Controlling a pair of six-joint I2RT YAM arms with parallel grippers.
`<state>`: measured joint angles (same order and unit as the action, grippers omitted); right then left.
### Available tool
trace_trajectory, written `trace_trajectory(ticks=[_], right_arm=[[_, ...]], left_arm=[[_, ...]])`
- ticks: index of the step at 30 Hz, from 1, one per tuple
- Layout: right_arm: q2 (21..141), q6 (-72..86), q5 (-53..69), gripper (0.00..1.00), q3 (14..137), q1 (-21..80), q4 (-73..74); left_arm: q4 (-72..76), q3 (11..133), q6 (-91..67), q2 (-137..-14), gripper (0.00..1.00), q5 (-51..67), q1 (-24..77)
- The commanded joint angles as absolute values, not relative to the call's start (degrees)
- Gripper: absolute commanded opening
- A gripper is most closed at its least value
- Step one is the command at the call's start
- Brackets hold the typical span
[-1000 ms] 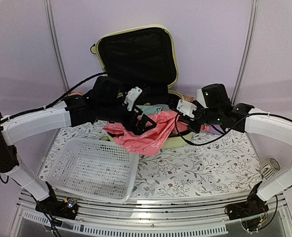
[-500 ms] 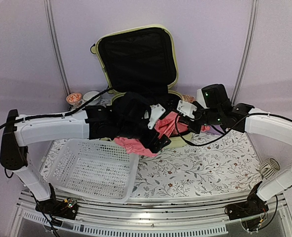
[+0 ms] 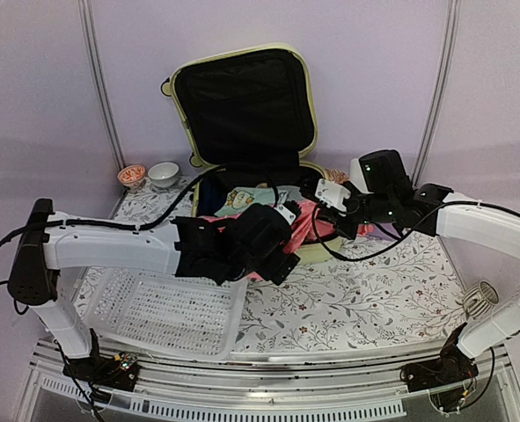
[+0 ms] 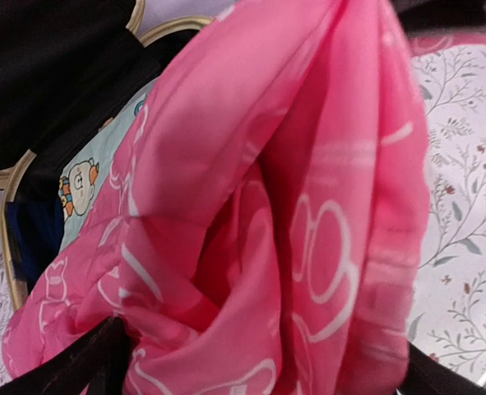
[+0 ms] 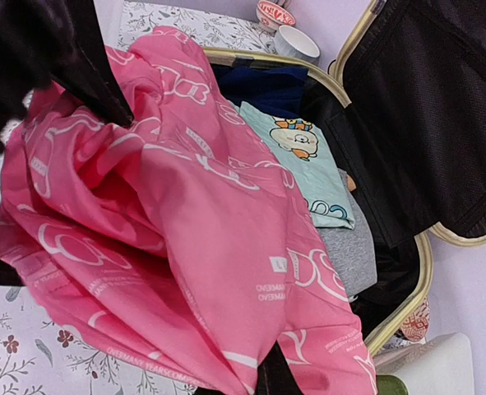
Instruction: Open, take out, and arrange the luggage
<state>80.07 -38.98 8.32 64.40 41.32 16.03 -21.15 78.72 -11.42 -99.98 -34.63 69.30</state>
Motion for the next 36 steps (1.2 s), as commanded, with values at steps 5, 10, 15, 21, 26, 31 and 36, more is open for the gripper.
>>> trace_trajectory(ticks=[5, 10, 15, 21, 26, 31, 36], right_arm=[[77.3, -38.3, 11.2, 0.02, 65.0, 41.1, 13.5], [77.1, -38.0, 11.7, 0.02, 64.9, 40.9, 13.4], [77.2, -38.1, 11.9, 0.02, 65.3, 40.8, 13.4], [76.6, -37.8, 12.0, 0.02, 66.1, 40.5, 13.4], [76.8, -37.7, 11.5, 0.02, 68.7, 40.2, 13.6], [79.3, -37.6, 13.7, 0.02, 75.6, 40.5, 17.8], [82.4, -37.8, 12.8, 0.02, 81.7, 45.4, 20.4]], left_arm=[[-6.3, 63.7, -5.7, -90.7, 0.98, -37.9, 68.5], [-3.7, 58.1, -3.6, -86.4, 0.98, -33.5, 64.8], [-2.9, 57.5, 0.0, -86.2, 0.92, -26.5, 61.3], [-8.3, 59.8, 3.4, -87.0, 0.62, -21.5, 58.2], [-13.6, 63.8, 6.4, -86.6, 0.08, -20.4, 55.1], [-17.0, 68.8, 13.5, -84.9, 0.0, -23.4, 51.8], [-14.2, 69.6, 23.2, -80.5, 0.0, -22.5, 46.4]])
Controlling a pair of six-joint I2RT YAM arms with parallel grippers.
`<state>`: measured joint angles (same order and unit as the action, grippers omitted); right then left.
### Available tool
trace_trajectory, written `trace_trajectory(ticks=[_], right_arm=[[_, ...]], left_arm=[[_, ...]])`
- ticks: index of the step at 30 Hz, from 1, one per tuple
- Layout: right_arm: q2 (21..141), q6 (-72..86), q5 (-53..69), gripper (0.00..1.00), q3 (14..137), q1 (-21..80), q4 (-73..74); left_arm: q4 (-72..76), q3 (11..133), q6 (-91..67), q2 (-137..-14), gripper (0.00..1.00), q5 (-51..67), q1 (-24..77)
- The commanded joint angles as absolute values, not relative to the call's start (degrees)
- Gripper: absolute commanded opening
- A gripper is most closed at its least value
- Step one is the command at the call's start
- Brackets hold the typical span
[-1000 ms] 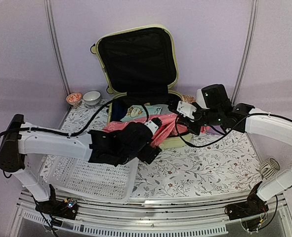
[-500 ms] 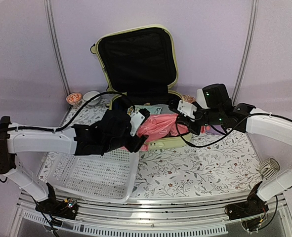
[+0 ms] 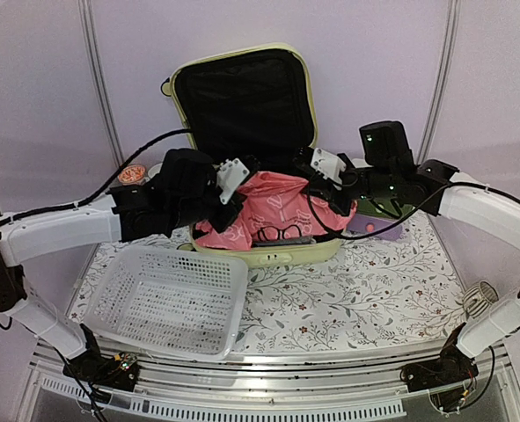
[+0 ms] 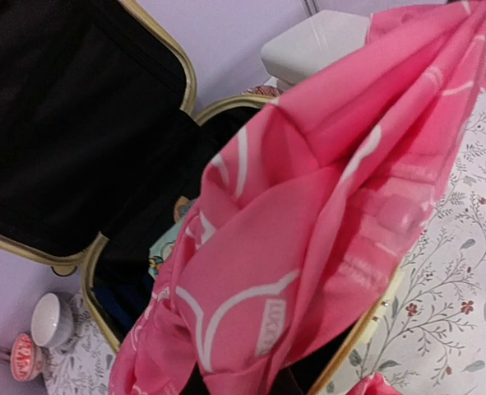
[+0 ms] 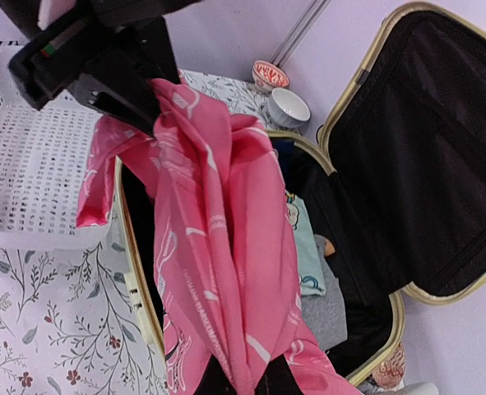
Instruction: Open, take out, and arrange the luggage
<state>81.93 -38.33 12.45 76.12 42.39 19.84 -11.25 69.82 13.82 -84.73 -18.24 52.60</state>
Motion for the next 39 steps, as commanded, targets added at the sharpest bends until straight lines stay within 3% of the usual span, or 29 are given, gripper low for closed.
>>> trace_trajectory(ticks=[1, 6, 11, 21, 35, 39], right_arm=[[83.0, -37.7, 13.0, 0.02, 83.2, 46.3, 20.9], [87.2, -35.3, 14.2, 0.02, 91.7, 50.9, 23.7], [90.9, -34.1, 14.5, 0.02, 95.2, 56.4, 23.4], [99.9, -30.4, 14.8, 0.01, 97.6, 62.7, 17.9], [105.1, -31.5, 11.7, 0.01, 97.9, 66.5, 18.7], [106.7, -33.7, 10.2, 0.01, 97.3, 68.1, 20.5]], left_arm=[[-12.6, 68.7, 25.8, -79.1, 0.0, -21.9, 45.5], [-8.9, 62.9, 38.1, -69.8, 0.0, -15.5, 40.7], [-16.6, 62.8, 41.2, -62.6, 0.0, -12.4, 34.1], [-27.8, 57.9, 44.6, -53.5, 0.0, -26.1, 32.9], [-39.7, 52.5, 43.3, -45.1, 0.0, -22.3, 32.8], [-46.8, 51.9, 43.9, -45.5, 0.0, -14.8, 32.9]])
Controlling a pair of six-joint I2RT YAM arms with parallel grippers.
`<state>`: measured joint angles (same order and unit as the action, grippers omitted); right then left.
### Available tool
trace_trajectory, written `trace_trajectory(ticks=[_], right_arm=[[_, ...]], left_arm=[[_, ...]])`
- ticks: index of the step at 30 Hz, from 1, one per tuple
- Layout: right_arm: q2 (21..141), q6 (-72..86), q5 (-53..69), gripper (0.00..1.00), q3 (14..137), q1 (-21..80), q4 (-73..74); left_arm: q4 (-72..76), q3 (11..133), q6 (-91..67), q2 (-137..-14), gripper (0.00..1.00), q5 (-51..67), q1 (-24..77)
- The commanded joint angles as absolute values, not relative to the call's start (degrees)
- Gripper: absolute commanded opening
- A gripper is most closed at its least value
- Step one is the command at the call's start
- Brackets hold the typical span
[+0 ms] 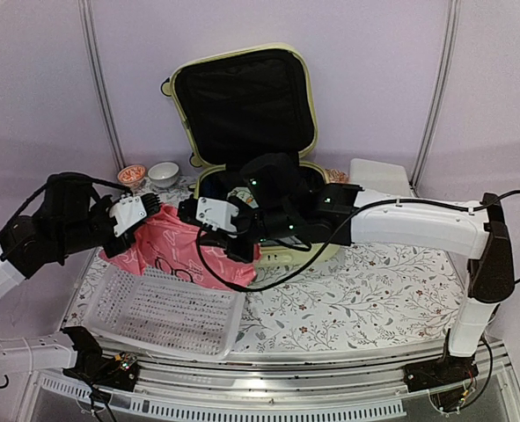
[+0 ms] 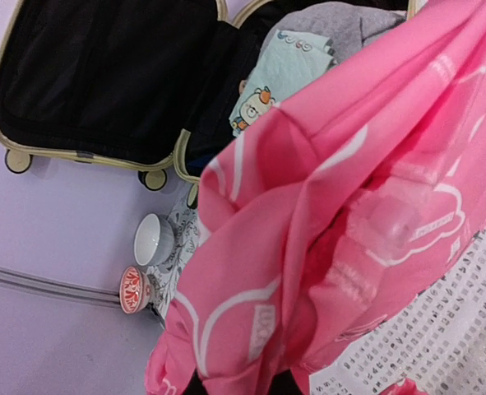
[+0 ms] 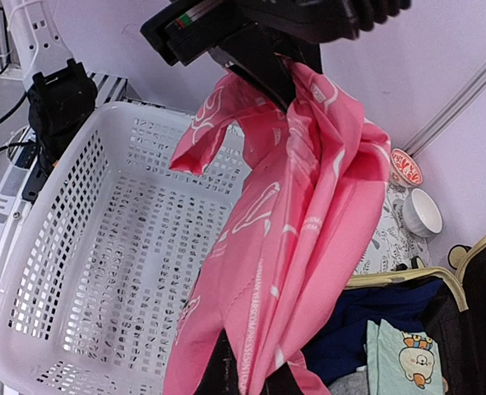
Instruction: Open, take out, and arrange the luggage
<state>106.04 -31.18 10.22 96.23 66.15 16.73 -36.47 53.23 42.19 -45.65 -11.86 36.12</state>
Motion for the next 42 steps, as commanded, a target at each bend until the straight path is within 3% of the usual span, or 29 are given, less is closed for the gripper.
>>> trace_trajectory(ticks=[1, 12, 14, 15, 16, 17, 20, 24, 26, 29, 33, 36, 37, 40, 42], right_arm=[[107.1, -33.8, 9.5, 0.01, 97.0, 68.3, 20.7], [109.1, -37.1, 10.4, 0.03, 92.1, 73.4, 21.6], [110.0, -36.9, 11.9, 0.04, 92.1, 74.3, 21.8], [110.5, -36.7, 12.6, 0.06, 92.3, 74.7, 21.9], [111.1, -36.4, 13.6, 0.1, 92.6, 74.9, 22.0], [111.6, -35.9, 15.1, 0.16, 93.2, 75.0, 22.2], [111.8, -33.6, 20.9, 0.4, 94.2, 75.0, 22.7], [110.2, -30.8, 29.2, 0.82, 94.6, 75.1, 22.5], [109.4, -29.3, 30.9, 0.85, 94.9, 74.8, 22.5], [108.7, -25.5, 33.4, 0.82, 95.5, 72.3, 21.8], [110.4, -18.0, 33.4, 0.63, 96.8, 69.3, 19.6], [111.8, -15.4, 32.1, 0.5, 95.6, 69.3, 15.5], [112.2, -13.5, 30.9, 0.42, 95.0, 69.3, 13.3], [113.6, -8.1, 25.4, 0.04, 94.8, 69.3, 9.3], [114.9, -3.5, 21.1, 0.01, 95.8, 69.4, 9.1]], left_arm=[[-48.0, 51.6, 43.7, -45.5, 0.0, -12.9, 33.0], [-64.0, 49.5, 43.9, -48.7, 0.0, 1.1, 33.6], [-67.7, 49.9, 43.2, -51.0, 0.04, 3.3, 33.8], [-69.1, 50.2, 42.6, -51.9, 0.11, 3.7, 34.0], [-70.0, 50.7, 42.6, -52.5, 0.57, 4.7, 34.3], [-70.5, 51.4, 42.8, -52.7, 0.95, 5.9, 34.3], [-70.0, 55.1, 42.7, -51.6, 0.98, 8.2, 34.8], [-67.7, 60.8, 39.8, -49.2, 0.98, 6.7, 36.4], [-66.6, 62.8, 38.4, -48.5, 0.98, 6.3, 36.7], [-62.0, 64.5, 33.5, -47.3, 0.98, 4.2, 36.7], [-49.9, 62.4, 20.7, -45.3, 0.98, -6.4, 36.7], [-42.9, 61.2, 1.2, -45.4, 0.98, -21.3, 36.6], [-43.3, 61.8, -6.1, -45.8, 0.98, -24.7, 36.6], [-46.9, 62.5, -22.5, -45.3, 0.98, -28.0, 36.3], [-47.4, 59.8, -28.0, -43.5, 0.98, -24.5, 36.0]])
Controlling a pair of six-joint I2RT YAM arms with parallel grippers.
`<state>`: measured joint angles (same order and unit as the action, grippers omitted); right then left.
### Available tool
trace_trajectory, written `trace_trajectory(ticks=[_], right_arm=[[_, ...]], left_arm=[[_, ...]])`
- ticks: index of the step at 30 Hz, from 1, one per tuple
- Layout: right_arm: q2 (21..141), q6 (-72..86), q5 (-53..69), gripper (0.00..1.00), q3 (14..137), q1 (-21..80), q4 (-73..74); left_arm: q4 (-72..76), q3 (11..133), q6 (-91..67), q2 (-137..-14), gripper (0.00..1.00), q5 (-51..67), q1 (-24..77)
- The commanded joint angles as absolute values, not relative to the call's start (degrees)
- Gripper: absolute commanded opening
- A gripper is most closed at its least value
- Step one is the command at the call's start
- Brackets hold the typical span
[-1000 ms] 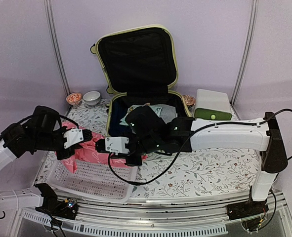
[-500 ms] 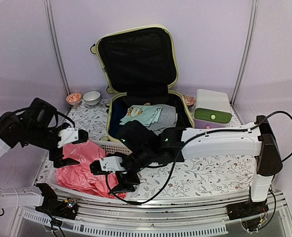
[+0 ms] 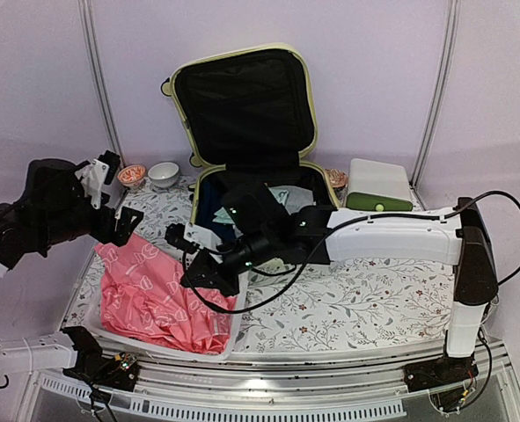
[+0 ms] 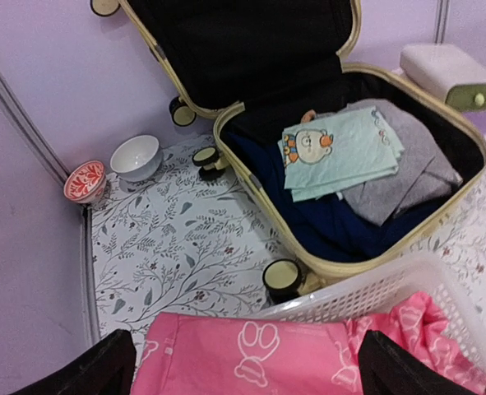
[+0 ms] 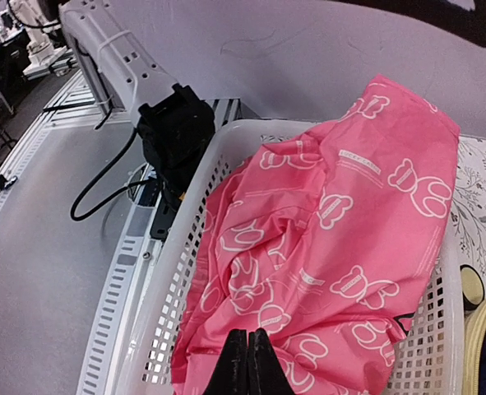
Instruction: Open, take out, and arrange the luggage
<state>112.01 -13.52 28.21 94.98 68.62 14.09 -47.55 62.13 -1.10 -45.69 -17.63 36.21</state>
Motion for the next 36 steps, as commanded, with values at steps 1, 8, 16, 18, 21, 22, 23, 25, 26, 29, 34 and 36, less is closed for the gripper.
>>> trace_trajectory(ticks=[1, 8, 16, 18, 21, 22, 23, 25, 26, 29, 34, 36], right_arm=[[115.4, -1.2, 20.3, 0.01, 96.1, 69.4, 9.1], [120.3, 17.3, 7.2, 0.01, 99.6, 71.7, 12.0], [126.0, 37.6, 2.2, 0.01, 106.0, 71.9, 22.3], [126.2, 41.3, 1.4, 0.01, 106.1, 72.1, 24.5], [126.7, 46.7, -2.8, 0.01, 106.8, 72.8, 28.8], [127.0, 48.1, -3.1, 0.01, 106.9, 72.9, 29.8], [127.5, 50.1, -2.9, 0.01, 106.9, 72.9, 31.0], [128.3, 54.0, -2.9, 0.01, 107.1, 72.9, 33.7], [128.5, 55.9, -3.3, 0.01, 107.1, 72.9, 35.1], [129.1, 59.9, -3.9, 0.01, 107.1, 73.0, 36.8], [133.3, 62.4, -0.2, 0.01, 109.6, 73.0, 36.8], [136.7, 63.7, -0.5, 0.01, 111.3, 73.0, 38.8]], left_arm=[[-46.2, 57.7, -28.0, -42.3, 0.98, -19.6, 36.0], [-48.0, 45.5, -43.8, -37.7, 0.02, -18.3, 35.7], [-49.3, 40.6, -59.5, -40.9, 0.0, -23.6, 35.3], [-49.6, 38.6, -64.0, -42.6, 0.0, -23.1, 35.3], [-53.4, 36.0, -72.8, -44.8, 0.0, -25.2, 34.8], [-54.2, 35.2, -74.7, -44.9, 0.0, -25.7, 34.6], [-54.3, 34.3, -76.2, -44.5, 0.0, -26.2, 34.0], [-52.0, 31.2, -77.2, -42.3, 0.0, -25.2, 32.8], [-49.9, 29.2, -77.6, -41.0, 0.0, -23.9, 32.1], [-41.2, 22.1, -77.8, -38.1, 0.0, -18.3, 30.3], [-35.2, 15.8, -79.8, -40.2, 0.0, -15.9, 29.4], [-32.3, 14.4, -79.6, -41.7, 0.0, -15.2, 29.4]])
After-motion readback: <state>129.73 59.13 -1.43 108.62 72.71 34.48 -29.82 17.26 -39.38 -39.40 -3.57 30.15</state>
